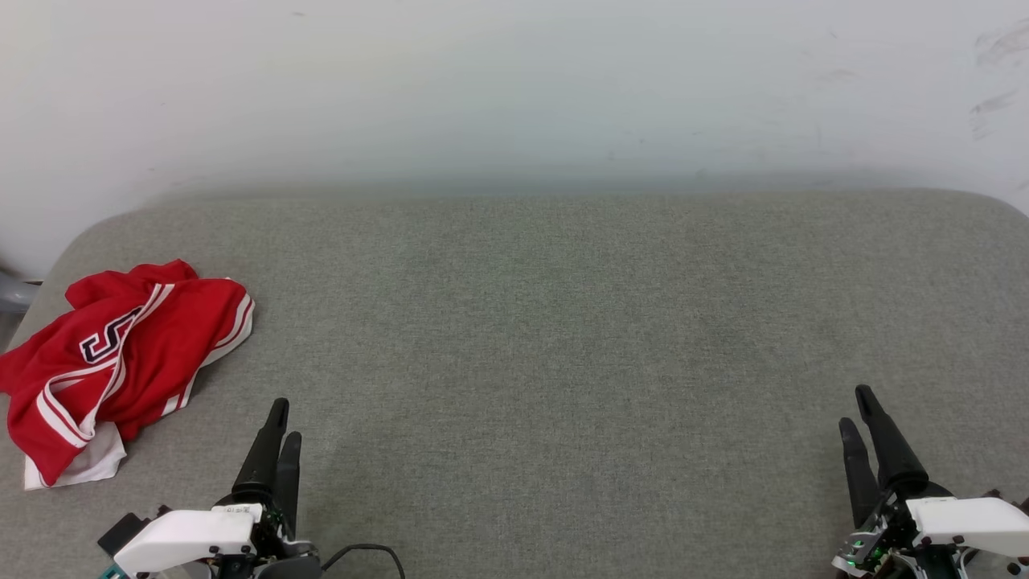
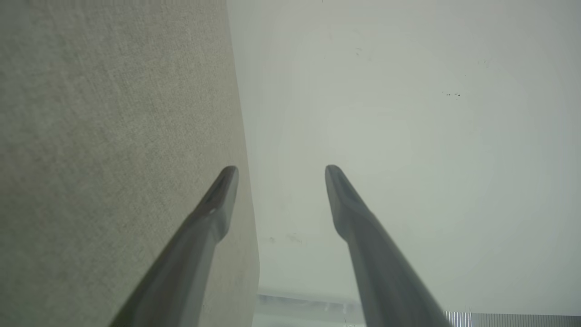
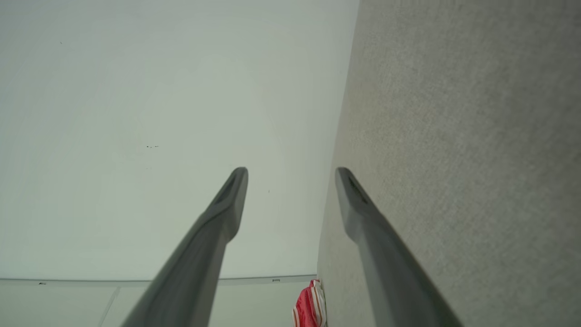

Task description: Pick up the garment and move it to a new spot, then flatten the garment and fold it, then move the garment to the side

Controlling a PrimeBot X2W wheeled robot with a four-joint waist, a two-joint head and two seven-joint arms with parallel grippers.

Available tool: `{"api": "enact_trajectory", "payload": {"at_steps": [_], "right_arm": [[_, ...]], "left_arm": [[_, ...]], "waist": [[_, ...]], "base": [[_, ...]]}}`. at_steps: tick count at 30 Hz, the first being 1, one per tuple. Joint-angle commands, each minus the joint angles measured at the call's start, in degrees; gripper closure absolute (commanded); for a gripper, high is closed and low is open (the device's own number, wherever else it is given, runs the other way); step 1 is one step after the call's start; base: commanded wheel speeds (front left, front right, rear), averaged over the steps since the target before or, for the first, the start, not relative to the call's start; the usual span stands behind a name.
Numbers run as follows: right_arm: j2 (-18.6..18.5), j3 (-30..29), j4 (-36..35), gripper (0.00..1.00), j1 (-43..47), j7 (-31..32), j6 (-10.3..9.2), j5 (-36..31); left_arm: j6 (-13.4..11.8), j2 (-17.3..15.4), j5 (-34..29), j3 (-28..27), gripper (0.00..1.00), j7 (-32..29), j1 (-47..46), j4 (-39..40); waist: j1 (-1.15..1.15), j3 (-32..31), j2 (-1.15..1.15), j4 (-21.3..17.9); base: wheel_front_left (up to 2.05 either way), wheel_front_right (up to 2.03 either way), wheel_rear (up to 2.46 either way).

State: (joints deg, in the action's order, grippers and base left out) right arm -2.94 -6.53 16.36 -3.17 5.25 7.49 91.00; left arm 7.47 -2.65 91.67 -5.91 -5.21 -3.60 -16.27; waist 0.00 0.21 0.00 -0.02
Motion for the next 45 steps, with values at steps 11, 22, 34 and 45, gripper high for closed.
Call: {"api": "enact_trajectory", "payload": {"at_steps": [11, 22, 34, 45], "right_arm": [[0.0, -0.6, -5.4, 0.0, 0.4, -3.6, 0.0, -13.1], [0.0, -0.2, -9.8, 0.0, 1.2, -6.0, 0.0, -25.8], [0.0, 2.3, -13.2, 0.0, 2.5, -8.6, 0.0, -42.3], [0.0, 3.3, -14.2, 0.0, 3.7, -10.7, 0.0, -55.8]], "left_arm": [[-1.6, -0.1, -11.0, -0.3, 0.0, 3.6, -1.0, 4.0], [-5.5, -0.1, -23.7, 1.6, 0.0, 6.0, -0.7, 7.7], [-8.6, -0.2, -37.9, 4.5, 0.0, 8.6, -0.3, 9.5], [-10.8, -0.7, -50.9, 7.0, 0.0, 10.7, 0.0, 9.5]], "waist": [[0.0, 0.1, 0.0, 0.0], [0.0, 0.2, 0.0, 0.0], [0.0, 0.2, 0.0, 0.1], [0.0, 0.1, 0.0, 0.1]], "base": [[0.0, 0.0, 0.0], [0.0, 0.0, 0.0], [0.0, 0.0, 0.0], [0.0, 0.0, 0.0]]}}
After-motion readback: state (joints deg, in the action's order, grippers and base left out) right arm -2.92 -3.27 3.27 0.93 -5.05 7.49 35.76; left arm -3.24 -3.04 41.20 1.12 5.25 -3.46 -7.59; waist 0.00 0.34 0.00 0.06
